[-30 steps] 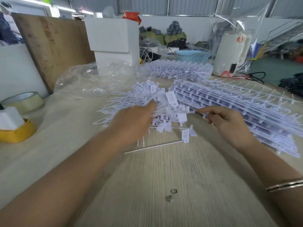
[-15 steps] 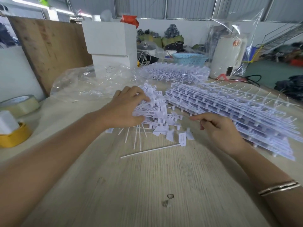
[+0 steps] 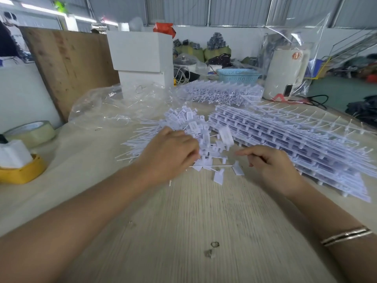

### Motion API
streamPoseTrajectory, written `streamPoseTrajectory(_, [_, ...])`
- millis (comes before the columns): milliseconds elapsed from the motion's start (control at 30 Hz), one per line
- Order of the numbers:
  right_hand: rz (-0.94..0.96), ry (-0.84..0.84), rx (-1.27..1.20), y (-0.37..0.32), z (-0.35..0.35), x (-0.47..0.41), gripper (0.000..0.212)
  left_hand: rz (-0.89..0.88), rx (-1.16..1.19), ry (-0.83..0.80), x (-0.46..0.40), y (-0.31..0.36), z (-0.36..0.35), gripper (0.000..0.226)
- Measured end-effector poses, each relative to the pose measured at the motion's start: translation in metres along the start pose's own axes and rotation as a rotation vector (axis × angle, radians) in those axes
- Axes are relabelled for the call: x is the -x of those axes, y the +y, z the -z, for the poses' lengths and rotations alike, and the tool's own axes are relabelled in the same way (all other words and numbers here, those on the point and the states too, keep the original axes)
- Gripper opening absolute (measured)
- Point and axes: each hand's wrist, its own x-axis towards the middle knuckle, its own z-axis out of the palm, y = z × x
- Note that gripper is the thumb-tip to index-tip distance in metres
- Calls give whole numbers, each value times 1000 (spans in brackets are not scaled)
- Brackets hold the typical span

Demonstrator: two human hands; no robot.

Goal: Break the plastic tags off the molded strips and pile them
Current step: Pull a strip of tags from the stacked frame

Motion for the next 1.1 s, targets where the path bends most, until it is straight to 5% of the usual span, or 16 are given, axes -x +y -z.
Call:
streamPoseTrajectory(100, [14, -14, 3, 3, -1, -1, 37, 143, -11, 27, -15, -14, 5, 16])
streamPoseTrajectory(300, [18, -68, 3, 5, -4, -2, 42, 127, -223, -415, -10, -12, -18, 11])
streamPoseTrajectory(567, [38, -57, 53, 6, -8, -1, 35, 213, -53, -404, -11, -15, -16, 15])
streamPoseTrajectory(733, [35, 98, 522, 9, -7, -9, 31, 95, 42, -212, -18, 7, -13, 12])
streamPoseTrajectory(867, [61, -36, 1071, 17, 5, -29, 33, 148, 416, -195, -35, 47, -18, 12])
streamPoseTrajectory(1100, [61, -148, 1265, 22, 13, -47, 20, 664, 1168, -366, -82, 98, -50, 13])
